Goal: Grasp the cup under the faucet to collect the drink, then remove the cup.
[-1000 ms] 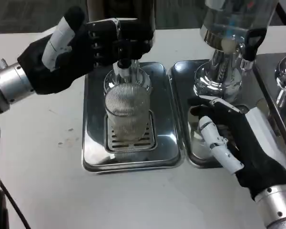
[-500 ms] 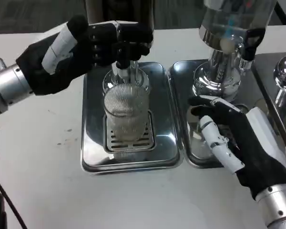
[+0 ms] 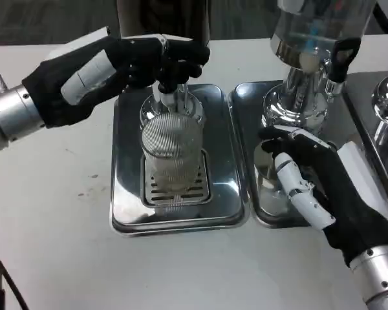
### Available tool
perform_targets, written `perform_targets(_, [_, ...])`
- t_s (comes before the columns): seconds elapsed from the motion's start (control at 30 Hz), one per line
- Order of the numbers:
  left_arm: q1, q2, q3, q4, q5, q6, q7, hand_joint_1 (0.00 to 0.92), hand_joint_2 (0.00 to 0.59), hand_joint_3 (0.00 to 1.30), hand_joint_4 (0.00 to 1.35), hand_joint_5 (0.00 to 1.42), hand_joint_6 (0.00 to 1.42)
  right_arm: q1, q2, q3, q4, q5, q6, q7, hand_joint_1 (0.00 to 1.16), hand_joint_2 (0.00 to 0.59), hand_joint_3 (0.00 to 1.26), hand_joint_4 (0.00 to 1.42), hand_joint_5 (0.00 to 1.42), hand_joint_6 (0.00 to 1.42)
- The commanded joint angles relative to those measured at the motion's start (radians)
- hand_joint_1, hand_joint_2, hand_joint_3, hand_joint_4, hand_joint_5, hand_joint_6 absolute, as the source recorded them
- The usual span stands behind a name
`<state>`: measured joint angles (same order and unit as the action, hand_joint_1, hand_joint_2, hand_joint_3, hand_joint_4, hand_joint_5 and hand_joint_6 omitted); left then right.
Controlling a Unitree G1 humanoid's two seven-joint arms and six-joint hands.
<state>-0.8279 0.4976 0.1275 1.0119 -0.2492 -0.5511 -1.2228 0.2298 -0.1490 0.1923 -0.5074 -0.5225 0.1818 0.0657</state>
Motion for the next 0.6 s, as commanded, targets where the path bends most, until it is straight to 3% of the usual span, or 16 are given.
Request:
perform_targets(0.03, [0.034,0.009,-0.030,0.003,0.044,-0.026,-0.007,0.000,0.033,0.26,0.16,0.18,0.17,-0.013,-0.004,-0.004,0.010,0.007,0.011,0.007,0.06,0.495,0.31,0.32,0.33,0.25])
perform_targets(0.6, [0.050,0.032,-0.063,-0.015,0.086,-0.146,0.056,0.000,0.032,0.25,0.15,0.17,0.17,-0.050,-0.012,0.002,0.029,0.018,0.040,0.030,0.10,0.474,0.27,0.25,0.28,0.23])
